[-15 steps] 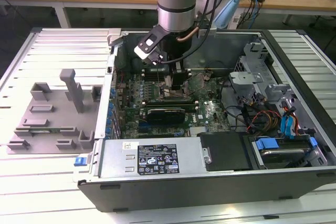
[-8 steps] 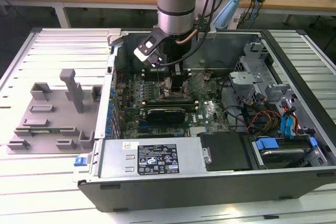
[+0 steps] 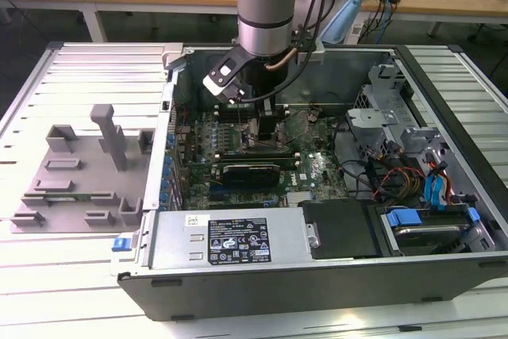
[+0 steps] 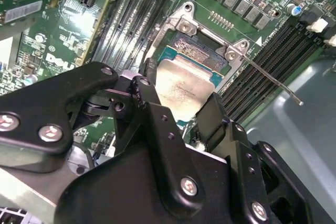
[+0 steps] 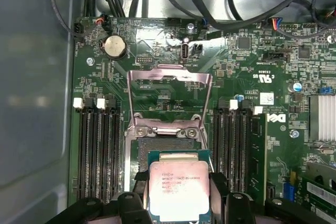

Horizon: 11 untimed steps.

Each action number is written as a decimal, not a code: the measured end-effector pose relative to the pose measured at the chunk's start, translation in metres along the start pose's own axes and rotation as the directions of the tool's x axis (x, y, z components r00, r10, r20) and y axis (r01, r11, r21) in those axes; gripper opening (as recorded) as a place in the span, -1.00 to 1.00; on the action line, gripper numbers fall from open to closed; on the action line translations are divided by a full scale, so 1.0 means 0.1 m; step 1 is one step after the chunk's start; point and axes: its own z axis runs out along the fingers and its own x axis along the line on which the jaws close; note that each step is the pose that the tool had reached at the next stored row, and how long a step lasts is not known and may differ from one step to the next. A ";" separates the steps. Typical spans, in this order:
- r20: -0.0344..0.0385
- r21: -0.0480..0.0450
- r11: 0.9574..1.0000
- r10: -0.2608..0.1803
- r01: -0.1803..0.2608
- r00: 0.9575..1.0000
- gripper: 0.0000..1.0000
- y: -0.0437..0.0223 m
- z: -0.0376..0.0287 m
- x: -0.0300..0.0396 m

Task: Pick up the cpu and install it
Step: 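Place the cpu into insertion slot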

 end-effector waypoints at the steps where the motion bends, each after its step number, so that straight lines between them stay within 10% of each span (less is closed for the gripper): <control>1: 0.000 0.000 1.000 0.000 0.000 1.000 0.09 0.000 0.008 0.013; 11: -0.008 0.000 1.000 0.001 -0.001 1.000 0.09 -0.011 0.213 0.048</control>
